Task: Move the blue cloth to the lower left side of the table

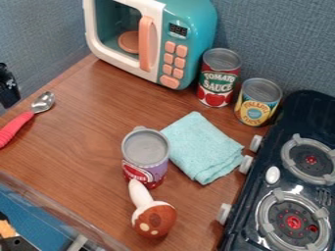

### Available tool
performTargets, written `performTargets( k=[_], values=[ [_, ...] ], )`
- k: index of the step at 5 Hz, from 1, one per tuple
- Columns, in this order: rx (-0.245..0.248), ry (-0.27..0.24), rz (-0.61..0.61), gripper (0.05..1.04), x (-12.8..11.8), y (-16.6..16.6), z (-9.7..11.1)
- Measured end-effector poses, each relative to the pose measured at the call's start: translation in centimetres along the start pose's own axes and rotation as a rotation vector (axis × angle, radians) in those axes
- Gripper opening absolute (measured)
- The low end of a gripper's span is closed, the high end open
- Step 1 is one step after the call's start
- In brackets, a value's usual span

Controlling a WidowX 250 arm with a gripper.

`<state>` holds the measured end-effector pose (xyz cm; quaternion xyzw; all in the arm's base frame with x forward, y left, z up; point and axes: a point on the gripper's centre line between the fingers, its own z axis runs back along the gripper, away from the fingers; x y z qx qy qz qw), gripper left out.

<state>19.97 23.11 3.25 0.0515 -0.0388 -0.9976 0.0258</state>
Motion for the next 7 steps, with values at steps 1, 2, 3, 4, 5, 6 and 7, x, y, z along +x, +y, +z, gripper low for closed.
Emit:
performTargets(
  k=[1,2,3,4,5,6,7],
  values=[
    [0.026,-0.021,0.001,1.001,0.3,0.2,-0.9],
    [0.048,-0.054,-0.076,1.001,-0.3,1.5,-1.1],
    [0.073,-0.063,-0.159,1.001,-1.3,3.1,-1.2],
    [0.083,-0.02,-0.287,1.001,-3.5,6.9,1.0],
    [0.115,0.015,-0.438,1.001,-5.7,11.2,2.2],
    [0.102,0.038,-0.568,1.001,-8.3,15.2,3.1],
    [0.068,0.036,-0.676,1.001,-11.1,18.9,3.9]
  ],
)
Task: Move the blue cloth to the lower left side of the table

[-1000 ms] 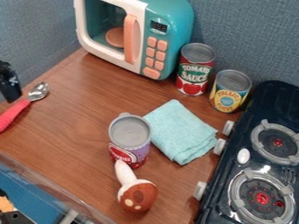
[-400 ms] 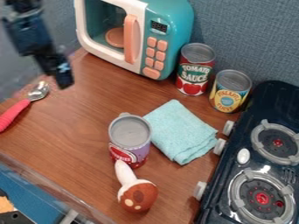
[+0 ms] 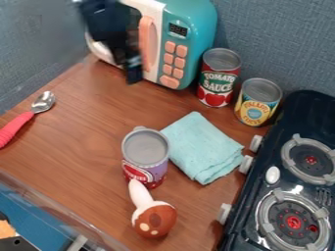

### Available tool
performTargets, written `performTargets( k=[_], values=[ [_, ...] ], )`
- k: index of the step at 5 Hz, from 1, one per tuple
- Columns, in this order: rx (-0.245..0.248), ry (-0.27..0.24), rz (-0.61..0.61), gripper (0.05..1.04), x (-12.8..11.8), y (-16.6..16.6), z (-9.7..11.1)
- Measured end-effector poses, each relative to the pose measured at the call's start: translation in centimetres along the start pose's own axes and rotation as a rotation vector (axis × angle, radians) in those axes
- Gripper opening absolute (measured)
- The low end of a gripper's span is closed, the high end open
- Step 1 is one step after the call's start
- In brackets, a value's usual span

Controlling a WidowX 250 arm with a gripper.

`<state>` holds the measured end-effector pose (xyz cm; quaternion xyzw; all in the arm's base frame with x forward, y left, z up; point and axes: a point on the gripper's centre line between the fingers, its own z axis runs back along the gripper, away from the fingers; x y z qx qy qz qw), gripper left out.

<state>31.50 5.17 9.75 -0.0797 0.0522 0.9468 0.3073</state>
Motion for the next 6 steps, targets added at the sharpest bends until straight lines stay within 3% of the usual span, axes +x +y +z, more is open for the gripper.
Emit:
performTargets(
  k=[1,2,3,4,6],
  values=[
    [-0.013,-0.038,-0.1,1.001,-3.3,1.3,-1.5],
    [-0.039,-0.096,-0.193,1.001,-5.5,1.5,-4.4],
    [-0.043,-0.142,-0.24,1.001,-5.5,1.2,-6.7],
    [-0.047,-0.155,-0.267,1.001,-4.9,1.2,-7.9],
    [-0.034,-0.143,-0.297,1.001,-4.3,2.2,-9.2]
  ],
)
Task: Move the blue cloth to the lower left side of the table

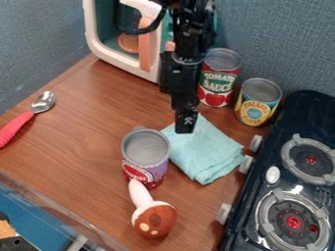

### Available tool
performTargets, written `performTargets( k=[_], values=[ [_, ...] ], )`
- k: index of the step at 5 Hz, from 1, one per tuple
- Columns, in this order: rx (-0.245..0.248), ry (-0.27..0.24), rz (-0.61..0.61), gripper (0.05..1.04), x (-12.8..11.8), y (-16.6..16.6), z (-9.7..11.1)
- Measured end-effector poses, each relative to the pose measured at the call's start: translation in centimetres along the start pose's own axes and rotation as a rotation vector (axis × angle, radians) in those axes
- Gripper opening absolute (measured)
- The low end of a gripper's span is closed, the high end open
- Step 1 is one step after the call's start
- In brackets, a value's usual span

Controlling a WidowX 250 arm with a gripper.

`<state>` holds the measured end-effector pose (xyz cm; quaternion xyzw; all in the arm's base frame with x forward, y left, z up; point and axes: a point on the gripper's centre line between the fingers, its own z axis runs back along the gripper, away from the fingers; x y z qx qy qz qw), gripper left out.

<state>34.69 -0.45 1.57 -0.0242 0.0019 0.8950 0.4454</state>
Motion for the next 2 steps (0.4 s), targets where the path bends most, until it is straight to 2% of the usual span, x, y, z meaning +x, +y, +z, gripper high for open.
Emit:
performTargets(
  k=[1,2],
  values=[
    [-0.043,-0.007,-0.022,1.001,0.1,0.2,-0.7],
    [-0.04,-0.037,-0.066,1.001,0.3,0.1,-2.5]
  ],
)
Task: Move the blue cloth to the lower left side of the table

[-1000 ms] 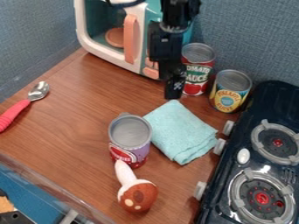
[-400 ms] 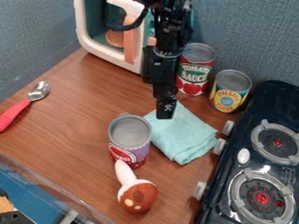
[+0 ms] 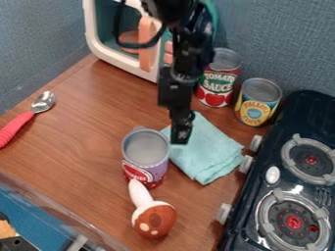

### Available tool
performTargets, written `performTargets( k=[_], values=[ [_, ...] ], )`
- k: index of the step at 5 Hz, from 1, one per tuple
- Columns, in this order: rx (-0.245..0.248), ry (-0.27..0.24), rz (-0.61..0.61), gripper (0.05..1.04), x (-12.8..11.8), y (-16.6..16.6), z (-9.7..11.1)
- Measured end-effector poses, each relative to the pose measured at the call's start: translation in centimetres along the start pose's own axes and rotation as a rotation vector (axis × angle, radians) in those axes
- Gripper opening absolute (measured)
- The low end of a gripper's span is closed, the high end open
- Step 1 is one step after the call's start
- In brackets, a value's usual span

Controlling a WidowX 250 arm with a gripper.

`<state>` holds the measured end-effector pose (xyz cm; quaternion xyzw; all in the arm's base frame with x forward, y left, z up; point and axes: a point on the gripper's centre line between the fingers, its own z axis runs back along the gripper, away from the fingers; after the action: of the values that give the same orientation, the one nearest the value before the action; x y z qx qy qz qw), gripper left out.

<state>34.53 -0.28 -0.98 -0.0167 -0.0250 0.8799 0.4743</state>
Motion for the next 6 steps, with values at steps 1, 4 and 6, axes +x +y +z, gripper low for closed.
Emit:
performTargets(
  k=[1,4,6],
  values=[
    [-0.039,0.02,-0.025,1.001,-0.3,-0.6,0.0],
    [-0.043,-0.008,-0.005,1.001,0.8,-2.0,-1.6],
    [-0.039,-0.043,0.112,1.002,4.0,-4.6,-2.0]
  ],
)
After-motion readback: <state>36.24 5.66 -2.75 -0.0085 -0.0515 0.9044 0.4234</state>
